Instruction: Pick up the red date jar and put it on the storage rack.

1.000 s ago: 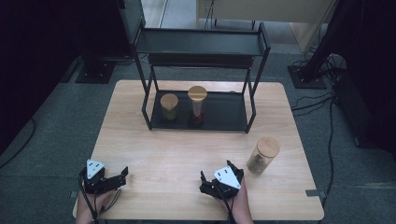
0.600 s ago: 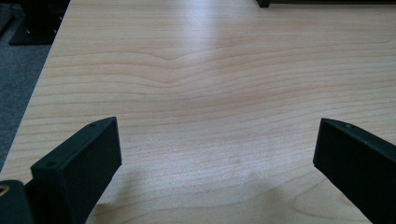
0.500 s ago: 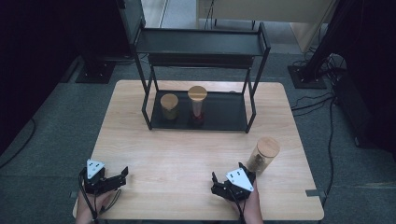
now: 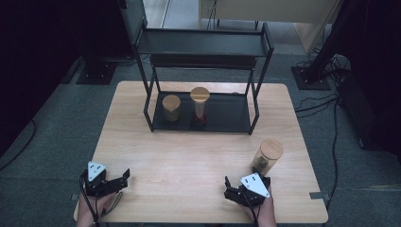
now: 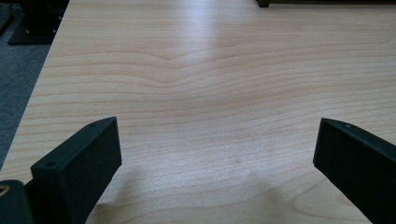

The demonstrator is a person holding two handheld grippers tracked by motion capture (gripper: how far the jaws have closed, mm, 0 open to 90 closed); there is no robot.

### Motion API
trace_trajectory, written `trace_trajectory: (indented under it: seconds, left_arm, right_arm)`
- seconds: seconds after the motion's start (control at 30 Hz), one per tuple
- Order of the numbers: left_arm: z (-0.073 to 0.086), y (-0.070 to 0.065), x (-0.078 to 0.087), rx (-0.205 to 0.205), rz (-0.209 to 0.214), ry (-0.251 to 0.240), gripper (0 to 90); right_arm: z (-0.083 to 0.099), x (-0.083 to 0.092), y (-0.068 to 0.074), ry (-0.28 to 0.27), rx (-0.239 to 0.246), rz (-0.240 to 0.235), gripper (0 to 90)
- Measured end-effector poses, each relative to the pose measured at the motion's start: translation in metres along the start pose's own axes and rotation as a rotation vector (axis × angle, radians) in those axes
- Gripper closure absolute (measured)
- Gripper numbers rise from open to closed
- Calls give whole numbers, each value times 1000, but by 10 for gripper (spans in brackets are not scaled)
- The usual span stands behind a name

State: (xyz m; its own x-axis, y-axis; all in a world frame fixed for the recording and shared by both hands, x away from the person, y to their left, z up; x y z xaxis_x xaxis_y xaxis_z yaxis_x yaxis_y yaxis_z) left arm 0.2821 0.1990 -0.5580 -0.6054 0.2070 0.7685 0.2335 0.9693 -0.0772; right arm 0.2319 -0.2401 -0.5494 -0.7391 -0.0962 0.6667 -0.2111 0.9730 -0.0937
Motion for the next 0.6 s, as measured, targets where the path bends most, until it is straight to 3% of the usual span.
trace_trajectory:
  seconds: [0.33, 0.6]
  left_arm:
    - [0, 0, 0, -2, -2, 0, 12]
    - [0, 0, 0, -4, -4, 0, 12]
  right_arm:
    - [7, 6, -10, 5, 15, 1, 0]
    - [14, 13, -19, 2, 0, 9, 0]
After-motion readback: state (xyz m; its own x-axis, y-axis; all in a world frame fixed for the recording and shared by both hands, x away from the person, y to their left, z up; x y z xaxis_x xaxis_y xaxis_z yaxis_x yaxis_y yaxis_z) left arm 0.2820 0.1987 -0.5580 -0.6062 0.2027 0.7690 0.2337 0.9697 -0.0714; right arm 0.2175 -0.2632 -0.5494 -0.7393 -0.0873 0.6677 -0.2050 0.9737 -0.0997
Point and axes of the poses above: each handheld gripper's, and its own axes: x roughly backward along the jaws, z roughly out of its underside, y roughly to its left, the point moved 6 cm from there along -x, roughly forward along the jaws, and after that the axes turned 14 degrees about y, right-handed, at the moved point
